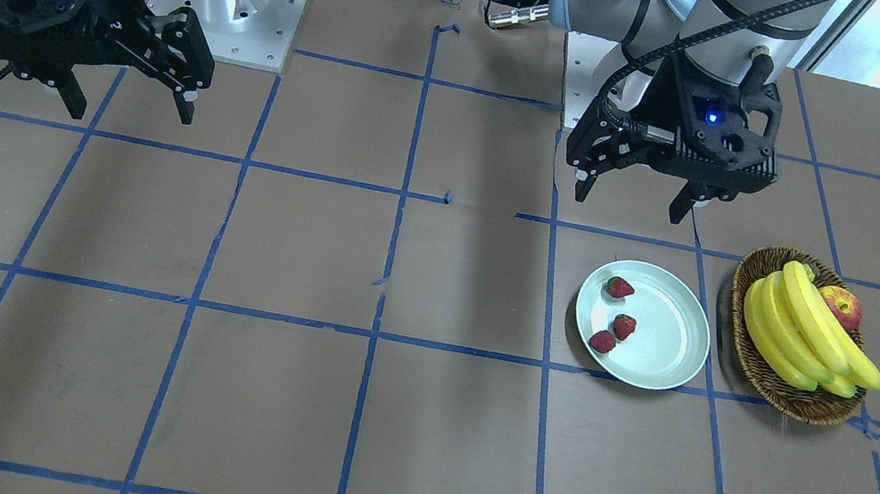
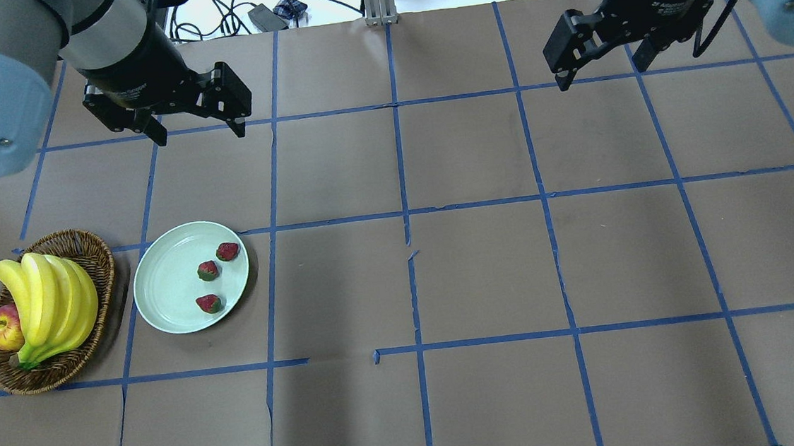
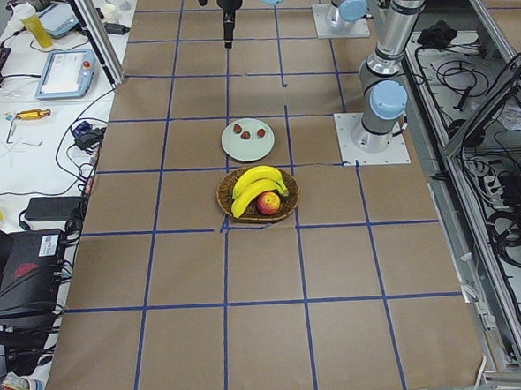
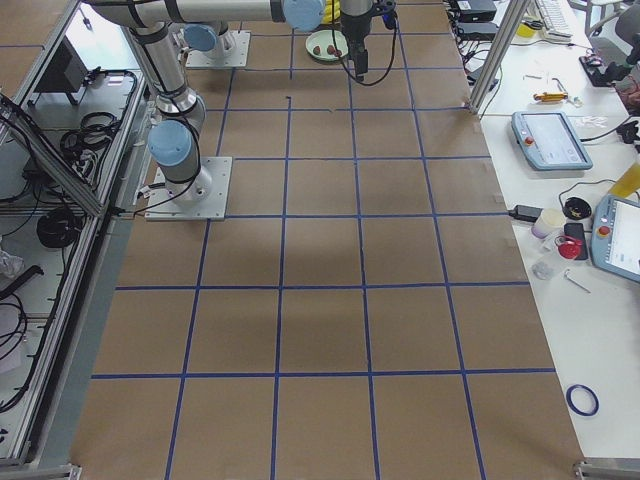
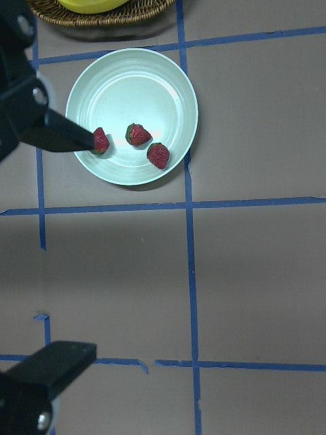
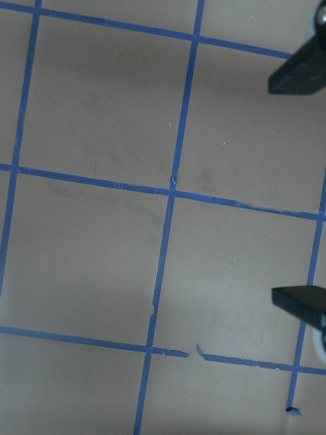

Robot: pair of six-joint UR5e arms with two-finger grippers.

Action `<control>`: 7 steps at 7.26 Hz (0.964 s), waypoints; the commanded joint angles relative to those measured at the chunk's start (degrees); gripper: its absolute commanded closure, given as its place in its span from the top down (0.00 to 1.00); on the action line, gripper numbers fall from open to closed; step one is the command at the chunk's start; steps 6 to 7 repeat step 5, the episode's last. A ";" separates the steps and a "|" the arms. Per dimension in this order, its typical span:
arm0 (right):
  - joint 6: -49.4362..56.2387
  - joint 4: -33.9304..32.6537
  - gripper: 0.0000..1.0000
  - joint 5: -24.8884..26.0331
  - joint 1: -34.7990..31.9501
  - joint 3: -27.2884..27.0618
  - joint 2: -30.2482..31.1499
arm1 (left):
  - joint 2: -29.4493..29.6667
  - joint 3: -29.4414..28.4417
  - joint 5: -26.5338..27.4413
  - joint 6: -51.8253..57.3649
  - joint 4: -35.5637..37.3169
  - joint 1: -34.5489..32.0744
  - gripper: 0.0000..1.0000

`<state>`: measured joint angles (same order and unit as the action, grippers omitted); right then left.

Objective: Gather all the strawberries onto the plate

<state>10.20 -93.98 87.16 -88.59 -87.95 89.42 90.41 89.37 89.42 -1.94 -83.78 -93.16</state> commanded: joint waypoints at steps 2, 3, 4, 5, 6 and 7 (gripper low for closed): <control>0.25 0.29 1.00 0.12 0.00 0.32 0.05 | -0.06 0.11 0.22 -0.43 -0.15 0.00 1.00; 0.34 0.29 1.00 0.12 -0.01 0.41 0.06 | -0.06 0.11 0.14 -0.43 -0.15 0.00 1.00; 0.43 0.29 1.00 0.12 -0.01 0.58 0.06 | -0.06 0.11 0.22 -0.26 -0.15 0.00 1.00; 0.52 0.29 1.00 0.12 -0.01 0.67 0.14 | -0.06 0.19 0.31 -0.34 -0.15 0.08 1.00; 0.52 0.29 1.00 0.12 -0.01 0.67 0.14 | -0.06 0.19 0.31 -0.34 -0.15 0.08 1.00; 0.52 0.29 1.00 0.12 -0.01 0.67 0.14 | -0.06 0.19 0.31 -0.34 -0.15 0.08 1.00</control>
